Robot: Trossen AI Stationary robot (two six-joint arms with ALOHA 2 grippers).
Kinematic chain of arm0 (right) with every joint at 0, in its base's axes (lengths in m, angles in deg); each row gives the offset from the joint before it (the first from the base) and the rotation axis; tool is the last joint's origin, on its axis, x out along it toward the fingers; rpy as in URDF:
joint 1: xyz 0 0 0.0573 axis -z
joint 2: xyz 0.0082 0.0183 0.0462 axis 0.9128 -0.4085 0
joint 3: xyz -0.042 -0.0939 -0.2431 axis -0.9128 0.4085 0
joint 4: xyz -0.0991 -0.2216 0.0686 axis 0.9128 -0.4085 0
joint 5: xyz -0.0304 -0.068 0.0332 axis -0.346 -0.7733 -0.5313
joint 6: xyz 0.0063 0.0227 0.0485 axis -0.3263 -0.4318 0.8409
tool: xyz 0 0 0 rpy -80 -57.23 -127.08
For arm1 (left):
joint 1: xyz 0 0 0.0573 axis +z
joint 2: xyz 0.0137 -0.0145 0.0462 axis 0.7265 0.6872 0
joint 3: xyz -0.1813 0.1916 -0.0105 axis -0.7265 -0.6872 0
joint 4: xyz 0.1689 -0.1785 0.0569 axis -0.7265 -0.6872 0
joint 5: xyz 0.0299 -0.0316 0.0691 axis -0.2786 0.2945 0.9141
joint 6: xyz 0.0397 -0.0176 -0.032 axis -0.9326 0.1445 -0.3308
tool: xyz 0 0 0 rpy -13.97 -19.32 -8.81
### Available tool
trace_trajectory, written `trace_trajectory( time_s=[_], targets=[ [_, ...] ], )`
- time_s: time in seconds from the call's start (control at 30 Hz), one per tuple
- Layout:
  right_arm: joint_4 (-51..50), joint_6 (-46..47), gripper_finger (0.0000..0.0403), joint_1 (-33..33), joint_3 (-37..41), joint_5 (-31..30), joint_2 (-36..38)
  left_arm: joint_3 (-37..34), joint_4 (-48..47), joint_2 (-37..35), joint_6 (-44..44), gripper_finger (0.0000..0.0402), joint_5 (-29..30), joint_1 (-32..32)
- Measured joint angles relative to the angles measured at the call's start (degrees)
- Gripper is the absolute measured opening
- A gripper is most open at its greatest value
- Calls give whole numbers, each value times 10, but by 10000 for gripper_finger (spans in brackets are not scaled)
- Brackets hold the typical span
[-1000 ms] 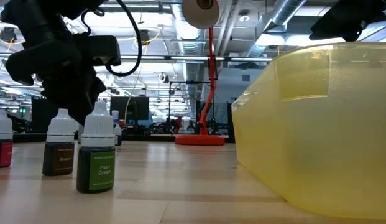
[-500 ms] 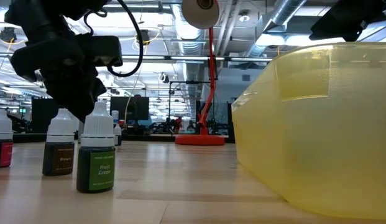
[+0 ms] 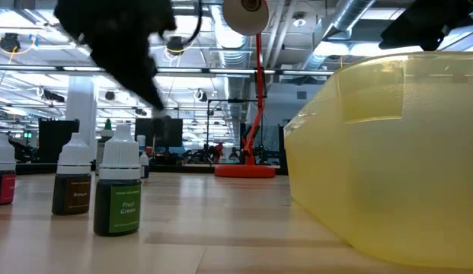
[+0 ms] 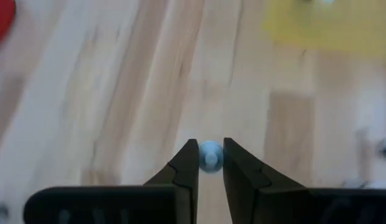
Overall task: Pick & Place food coloring
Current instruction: Put the green food coloring into the yellow bin
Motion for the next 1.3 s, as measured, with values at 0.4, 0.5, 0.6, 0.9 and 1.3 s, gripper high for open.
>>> trace_trajectory(
  time_s=[0.4, 0.5, 0.6, 0.9, 1.3],
  targets=[
    [0, 0, 129, 0, 0, 0, 0, 271, -124, 185, -88, 38, 42, -18],
    [0, 0, 129, 0, 0, 0, 0, 345, -142, 234, -111, 38, 41, -26],
    [0, 0, 129, 0, 0, 0, 0, 409, -158, 273, -128, 39, 35, -32],
    [0, 0, 129, 0, 0, 0, 0, 538, -166, 378, -135, 39, 8, -53],
    [0, 0, 129, 0, 0, 0, 0, 623, -158, 480, -115, 39, -27, -80]
  ],
)
